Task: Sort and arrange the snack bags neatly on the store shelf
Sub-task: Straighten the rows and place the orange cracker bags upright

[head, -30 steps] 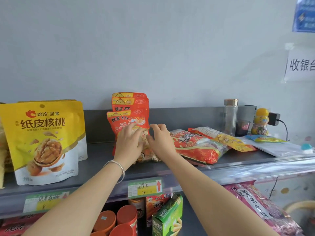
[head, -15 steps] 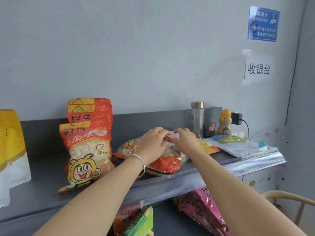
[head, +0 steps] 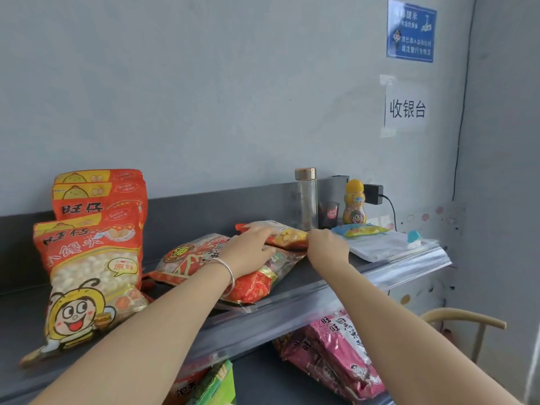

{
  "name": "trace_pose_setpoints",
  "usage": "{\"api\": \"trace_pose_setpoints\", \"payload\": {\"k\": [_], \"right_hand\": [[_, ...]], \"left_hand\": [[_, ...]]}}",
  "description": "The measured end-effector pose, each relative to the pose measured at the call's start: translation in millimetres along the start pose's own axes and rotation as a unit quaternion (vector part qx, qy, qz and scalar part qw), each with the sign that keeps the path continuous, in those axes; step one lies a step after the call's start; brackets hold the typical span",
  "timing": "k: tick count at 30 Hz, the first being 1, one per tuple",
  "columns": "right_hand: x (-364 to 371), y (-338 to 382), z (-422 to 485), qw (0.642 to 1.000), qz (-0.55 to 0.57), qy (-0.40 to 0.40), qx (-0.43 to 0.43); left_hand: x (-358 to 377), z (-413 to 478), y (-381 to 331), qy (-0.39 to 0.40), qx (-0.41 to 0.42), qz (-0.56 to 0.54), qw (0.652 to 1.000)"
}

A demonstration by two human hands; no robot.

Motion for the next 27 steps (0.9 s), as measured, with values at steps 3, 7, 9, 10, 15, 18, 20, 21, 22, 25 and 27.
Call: {"api": "trace_pose_setpoints", "payload": {"k": [3,7,9,10,15,18,20,21,22,25,27], "right_hand": [[-21,1,9,0.984,0.138,-0.094,0.055],[-44,6,12,0.93,0.317,-0.169,0.081],[-56,16,10,0.911,0.36,-0.195,0.041],[-60,21,9,0.898,0.39,-0.202,0.022],[-79,31,9,0.808,0.544,-0.223,0.036],[-95,42,9,0.765,0.602,-0.224,0.05],[-108,60,7,0.757,0.615,-0.218,0.024],[-113,67,5,0.754,0.621,-0.216,0.013],[-117,74,3,0.748,0.628,-0.215,0.007],[-134,93,-3,0.741,0.634,-0.218,-0.016],[-147,104,-3,0.766,0.593,-0.246,-0.026]], "left_hand": [[-3,3,3,-0.02,-0.004,0.003,1.0],[-26,8,10,-0.119,-0.001,0.068,0.99],[-39,10,16,-0.16,-0.011,0.09,0.983],[-46,12,19,-0.175,-0.013,0.095,0.98],[-74,12,26,-0.223,-0.004,0.081,0.971],[-84,6,41,-0.216,-0.036,0.026,0.975],[-90,0,52,-0.217,-0.071,-0.003,0.974],[-95,-4,57,-0.229,-0.085,-0.022,0.97],[-100,-9,61,-0.248,-0.095,-0.038,0.963],[-122,-26,69,-0.32,-0.109,-0.035,0.941],[-137,-36,76,-0.347,-0.109,-0.037,0.931]]}}
Point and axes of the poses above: each hand's wrist, its own z-axis towards the middle knuckle, its own x-axis out of the palm, y = z × x, the point moved 10 cm from there along z, towards the middle knuckle, and after that the axes turned 8 degrees about -y, right-handed, at the moved point
